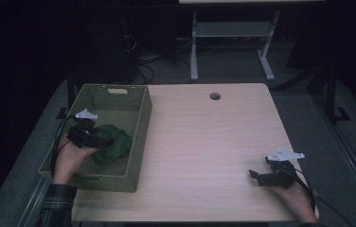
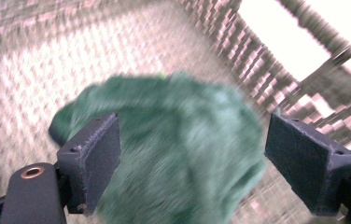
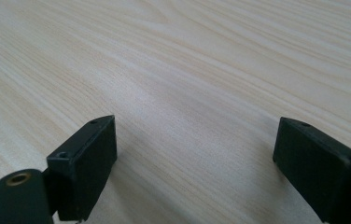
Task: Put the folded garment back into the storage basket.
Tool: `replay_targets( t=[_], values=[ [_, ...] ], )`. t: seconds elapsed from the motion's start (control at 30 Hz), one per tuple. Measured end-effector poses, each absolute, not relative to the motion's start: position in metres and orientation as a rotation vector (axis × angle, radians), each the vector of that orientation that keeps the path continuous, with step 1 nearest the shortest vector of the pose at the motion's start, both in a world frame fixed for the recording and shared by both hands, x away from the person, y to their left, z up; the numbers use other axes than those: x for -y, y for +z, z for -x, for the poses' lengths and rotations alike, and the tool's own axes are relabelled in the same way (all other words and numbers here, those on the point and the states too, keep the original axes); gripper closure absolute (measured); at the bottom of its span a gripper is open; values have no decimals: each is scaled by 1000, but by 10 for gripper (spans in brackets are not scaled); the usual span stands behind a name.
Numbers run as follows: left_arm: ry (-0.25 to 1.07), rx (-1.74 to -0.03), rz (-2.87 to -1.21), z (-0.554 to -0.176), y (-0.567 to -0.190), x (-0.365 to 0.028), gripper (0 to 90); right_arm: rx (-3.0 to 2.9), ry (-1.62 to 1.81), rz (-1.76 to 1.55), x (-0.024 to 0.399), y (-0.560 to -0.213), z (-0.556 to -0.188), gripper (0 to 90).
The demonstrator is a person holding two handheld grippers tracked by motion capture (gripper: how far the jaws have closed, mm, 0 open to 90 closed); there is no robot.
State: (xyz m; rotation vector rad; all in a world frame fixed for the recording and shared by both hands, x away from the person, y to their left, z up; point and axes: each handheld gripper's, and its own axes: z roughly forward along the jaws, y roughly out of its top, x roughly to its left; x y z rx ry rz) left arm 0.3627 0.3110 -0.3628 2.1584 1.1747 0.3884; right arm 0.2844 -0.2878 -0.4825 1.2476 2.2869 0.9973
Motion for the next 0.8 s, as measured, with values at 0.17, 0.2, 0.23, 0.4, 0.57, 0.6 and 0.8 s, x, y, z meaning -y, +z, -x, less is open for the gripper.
replay_targets(
  t=[0.17,0.2,0.23,0.4,0.57,0.6,0.8],
  values=[
    [380,-1105,-2118,-361,-348,-290,175,-2287,998,-1249,288,-482,-284,131],
    [379,-1086,-2120,-361,-345,-285,175,-2287,998,-1248,288,-482,-284,131],
    [379,-1086,-2120,-361,-345,-285,175,-2287,998,-1248,288,-482,-284,131],
    [361,-999,-2112,-358,-331,-255,175,-2287,998,-1249,288,-482,-284,131],
    [353,-939,-2120,-357,-326,-234,175,-2287,997,-1247,288,-482,-284,132],
    [345,-909,-2127,-356,-324,-222,175,-2287,998,-1248,288,-482,-284,131],
    [325,-841,-2146,-354,-326,-192,175,-2287,998,-1248,288,-482,-284,131]
  ],
)
